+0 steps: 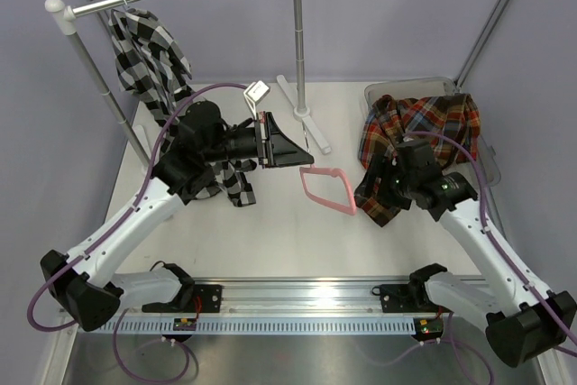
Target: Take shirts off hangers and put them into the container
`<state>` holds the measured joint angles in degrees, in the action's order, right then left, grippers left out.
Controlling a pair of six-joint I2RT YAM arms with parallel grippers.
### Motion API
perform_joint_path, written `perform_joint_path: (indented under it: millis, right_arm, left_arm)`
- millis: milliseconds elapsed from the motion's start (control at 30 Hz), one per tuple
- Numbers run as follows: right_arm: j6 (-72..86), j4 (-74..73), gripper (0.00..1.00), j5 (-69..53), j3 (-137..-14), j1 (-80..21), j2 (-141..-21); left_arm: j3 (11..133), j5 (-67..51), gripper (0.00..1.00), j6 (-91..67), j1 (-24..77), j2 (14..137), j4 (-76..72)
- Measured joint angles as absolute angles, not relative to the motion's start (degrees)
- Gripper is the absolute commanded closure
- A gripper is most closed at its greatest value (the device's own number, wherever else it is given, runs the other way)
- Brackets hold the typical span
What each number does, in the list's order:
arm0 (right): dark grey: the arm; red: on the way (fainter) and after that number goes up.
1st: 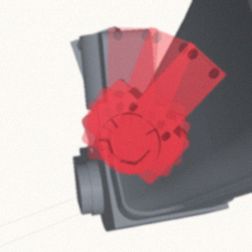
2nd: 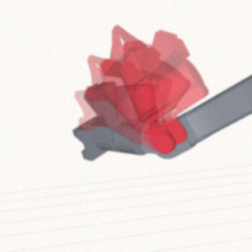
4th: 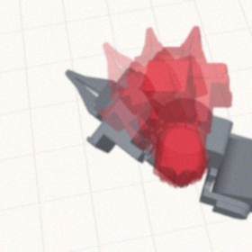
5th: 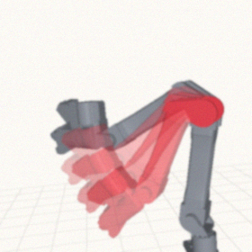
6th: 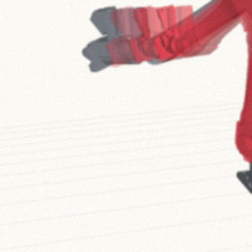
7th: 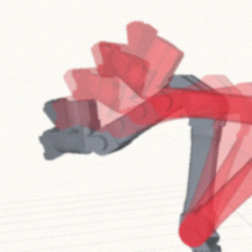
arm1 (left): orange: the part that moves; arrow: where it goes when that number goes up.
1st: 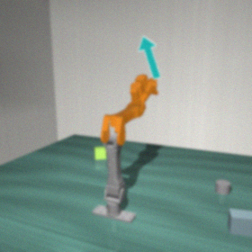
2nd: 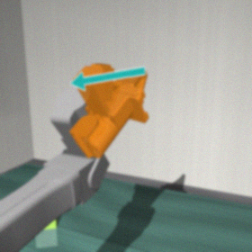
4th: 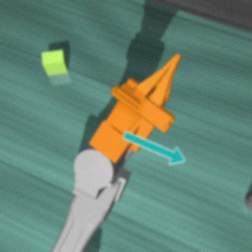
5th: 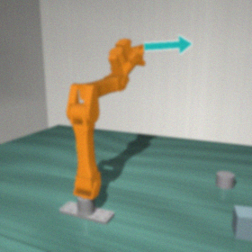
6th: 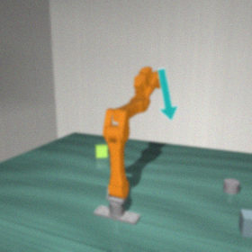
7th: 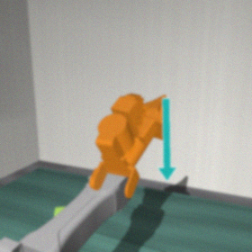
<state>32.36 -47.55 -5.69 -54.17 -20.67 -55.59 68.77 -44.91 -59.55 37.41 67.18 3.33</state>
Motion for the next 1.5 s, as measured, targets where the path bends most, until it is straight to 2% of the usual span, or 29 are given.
perform_joint_path:
  millis: [267, 567, 1033, 1200, 1233, 1433, 1500]
  right_arm:
    - [35.9, -48.6, 0.09, -1.0, -50.3, -23.3, -60.3]
    - [37.8, -48.9, 0.05, 6.0, -50.9, -23.7, -74.1]
    - [38.0, -36.6, 0.05, 8.2, -55.8, -23.7, -92.0]
    - [39.7, -33.5, 0.14, 9.5, -55.6, -23.9, -93.8]
    - [40.1, -32.9, 0.19, 9.7, -55.4, -23.9, -93.8]
    - [41.6, -31.5, 0.23, 11.1, -54.9, -24.0, -93.8]
    - [42.1, -31.7, 0.32, 11.4, -55.0, -24.0, -94.0]
  left_arm:
    - [68.8, -44.8, 1.0, -59.6, 37.4, 67.2, 3.4]
    - [70.8, -44.8, 1.0, -59.9, 37.4, 68.0, 4.3]
    - [72.0, -45.0, 1.0, -60.1, 37.4, 68.9, 4.5]
    - [72.0, -45.0, 1.0, -60.1, 37.4, 68.9, 4.6]
    - [72.0, -45.1, 1.0, -60.1, 37.4, 68.9, 4.6]
    - [72.0, -45.3, 1.0, -60.1, 37.4, 68.9, 5.0]
    - [72.0, -45.3, 1.0, -60.1, 37.4, 68.9, 5.2]
